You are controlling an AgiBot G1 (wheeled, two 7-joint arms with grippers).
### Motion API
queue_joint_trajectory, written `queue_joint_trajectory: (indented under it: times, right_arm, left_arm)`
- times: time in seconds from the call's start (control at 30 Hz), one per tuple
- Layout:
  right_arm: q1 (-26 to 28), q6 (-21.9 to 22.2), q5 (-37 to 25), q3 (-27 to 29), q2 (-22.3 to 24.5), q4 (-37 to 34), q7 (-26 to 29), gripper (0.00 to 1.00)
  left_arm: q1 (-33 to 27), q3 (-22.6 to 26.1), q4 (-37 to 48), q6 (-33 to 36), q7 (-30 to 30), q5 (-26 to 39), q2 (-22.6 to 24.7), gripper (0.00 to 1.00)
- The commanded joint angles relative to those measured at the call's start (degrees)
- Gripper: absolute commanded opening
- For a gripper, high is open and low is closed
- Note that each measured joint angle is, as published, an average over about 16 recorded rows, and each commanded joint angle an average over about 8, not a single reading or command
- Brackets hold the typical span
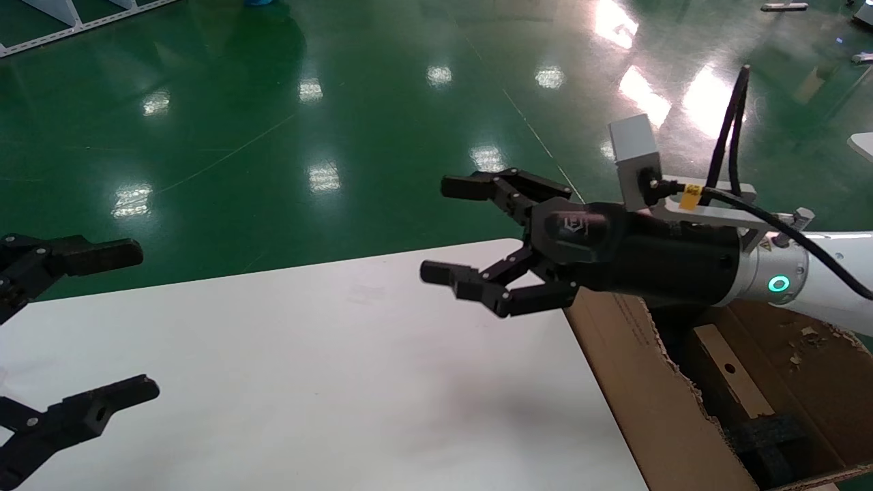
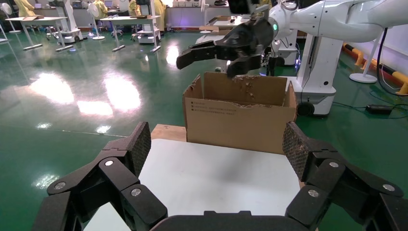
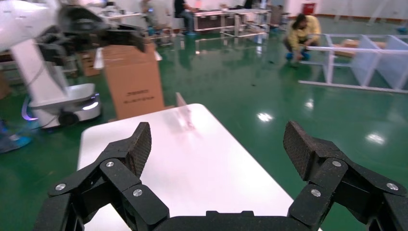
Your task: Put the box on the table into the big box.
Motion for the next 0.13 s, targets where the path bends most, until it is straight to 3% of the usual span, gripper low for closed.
queue_joint_trajectory:
  times: [0.03,0.13]
  right_arm:
    - [-1.34,-0.27,-1.80,3.21,-0.35,4.47,2.28,1.00]
    - [-1.92,-0.39,-2.57,4.59,-0.49,6.39,3.26,1.00]
  left_arm:
    - [0.00,0.00,0.00,0.00,0.00,0.00,0.00,1.00]
    - [0.00,0.00,0.00,0.00,0.00,0.00,0.00,1.00]
